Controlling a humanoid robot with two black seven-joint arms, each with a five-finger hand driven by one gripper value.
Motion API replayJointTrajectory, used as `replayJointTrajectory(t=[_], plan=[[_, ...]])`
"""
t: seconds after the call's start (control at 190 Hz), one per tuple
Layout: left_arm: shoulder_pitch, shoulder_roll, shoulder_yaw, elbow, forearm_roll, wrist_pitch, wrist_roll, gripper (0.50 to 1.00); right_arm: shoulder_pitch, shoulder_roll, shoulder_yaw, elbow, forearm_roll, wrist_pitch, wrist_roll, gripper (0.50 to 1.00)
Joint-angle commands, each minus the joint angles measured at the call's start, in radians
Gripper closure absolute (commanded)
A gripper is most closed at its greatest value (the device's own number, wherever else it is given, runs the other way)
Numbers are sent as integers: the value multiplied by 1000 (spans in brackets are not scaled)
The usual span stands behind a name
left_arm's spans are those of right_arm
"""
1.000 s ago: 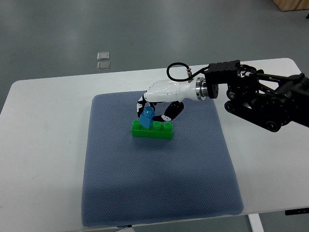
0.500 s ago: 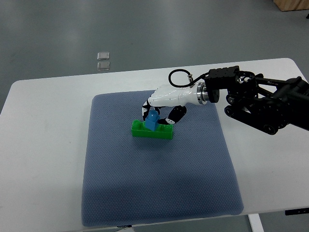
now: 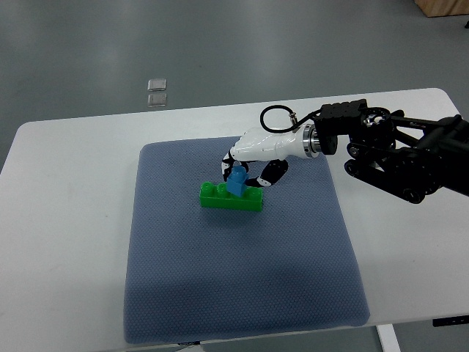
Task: Stack blue block on green block with right hand
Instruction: 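Lower the blue block onto the green block's studs and press down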
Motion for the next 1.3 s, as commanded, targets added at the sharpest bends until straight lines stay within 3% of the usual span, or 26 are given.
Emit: replayJointTrajectory(t=[0.0, 1.247, 1.295], plan=[[0, 0, 0, 0, 0, 0, 0, 500, -2, 4, 0, -5, -2, -1, -1, 1000], [1, 0, 0, 0, 0, 0, 0, 500, -20, 24, -68, -25, -42, -92, -11, 1000], [0, 0, 0, 0, 0, 0, 0, 500, -18, 23, -66, -25, -40, -96, -11, 936]])
